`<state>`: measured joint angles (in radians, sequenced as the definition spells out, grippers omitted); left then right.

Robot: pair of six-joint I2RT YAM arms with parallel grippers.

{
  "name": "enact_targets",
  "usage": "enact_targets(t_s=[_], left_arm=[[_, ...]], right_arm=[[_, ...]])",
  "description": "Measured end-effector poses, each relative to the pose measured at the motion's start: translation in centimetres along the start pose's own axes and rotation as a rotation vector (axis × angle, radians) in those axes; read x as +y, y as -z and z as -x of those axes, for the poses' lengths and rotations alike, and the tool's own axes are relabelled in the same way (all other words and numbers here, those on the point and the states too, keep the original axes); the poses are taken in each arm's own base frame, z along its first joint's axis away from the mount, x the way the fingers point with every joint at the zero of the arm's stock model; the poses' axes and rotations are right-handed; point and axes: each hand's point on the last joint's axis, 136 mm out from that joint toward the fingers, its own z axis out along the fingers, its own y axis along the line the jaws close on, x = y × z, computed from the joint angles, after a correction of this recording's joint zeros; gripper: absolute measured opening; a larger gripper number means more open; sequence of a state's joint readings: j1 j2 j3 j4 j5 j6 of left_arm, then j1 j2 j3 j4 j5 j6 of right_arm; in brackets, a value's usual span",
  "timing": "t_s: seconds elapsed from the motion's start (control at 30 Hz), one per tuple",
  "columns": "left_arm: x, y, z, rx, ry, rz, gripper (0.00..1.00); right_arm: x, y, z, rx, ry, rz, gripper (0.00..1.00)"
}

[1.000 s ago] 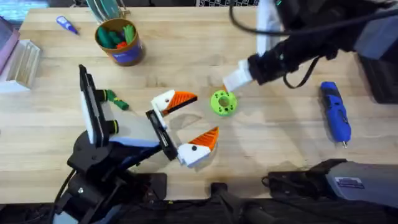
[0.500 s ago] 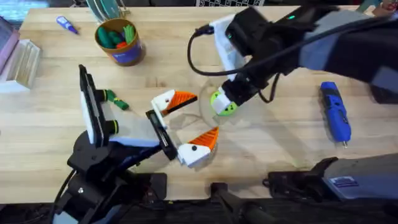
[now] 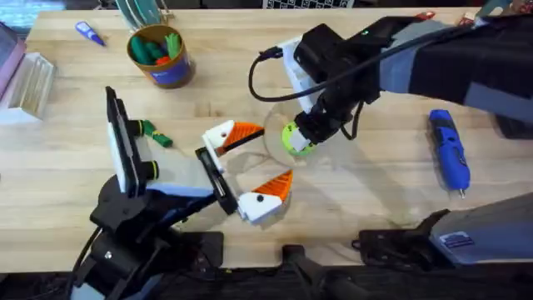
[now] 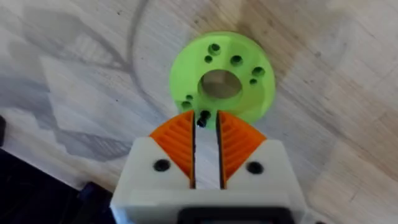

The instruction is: Pick up the gripper from the table and insert it into the empty holder that is missing its gripper. Then pick up a screw, insert it into the mounting hole, and use the screwdriver to tighten it. Finally, clean up the table by picking up the vegetable and placing it into the bucket.

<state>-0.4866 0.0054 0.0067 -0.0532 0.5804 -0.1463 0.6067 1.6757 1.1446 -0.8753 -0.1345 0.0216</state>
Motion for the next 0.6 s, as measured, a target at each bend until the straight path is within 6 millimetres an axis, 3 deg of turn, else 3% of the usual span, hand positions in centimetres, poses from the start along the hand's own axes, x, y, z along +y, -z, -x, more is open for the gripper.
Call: enact_targets(t_s=[0.2,0.43,0.6], left_arm=[[0.0,0.0,0.0,0.000,0.000,0.000,0.984],[0.0,0.0,0.0,0.000,0.000,0.000,0.986],[0.0,0.0,0.0,0.000,0.000,0.000,0.986]], right_arm=[[-0.1,-0.6,-0.1,0.022,-0.017,-0.001,0.017],[-0.5,-0.6,0.0,0.013,-0.052,-0.013,0.008],[-2.1,0.1,-0.1,0.022,-0.109,-0.033,0.007]])
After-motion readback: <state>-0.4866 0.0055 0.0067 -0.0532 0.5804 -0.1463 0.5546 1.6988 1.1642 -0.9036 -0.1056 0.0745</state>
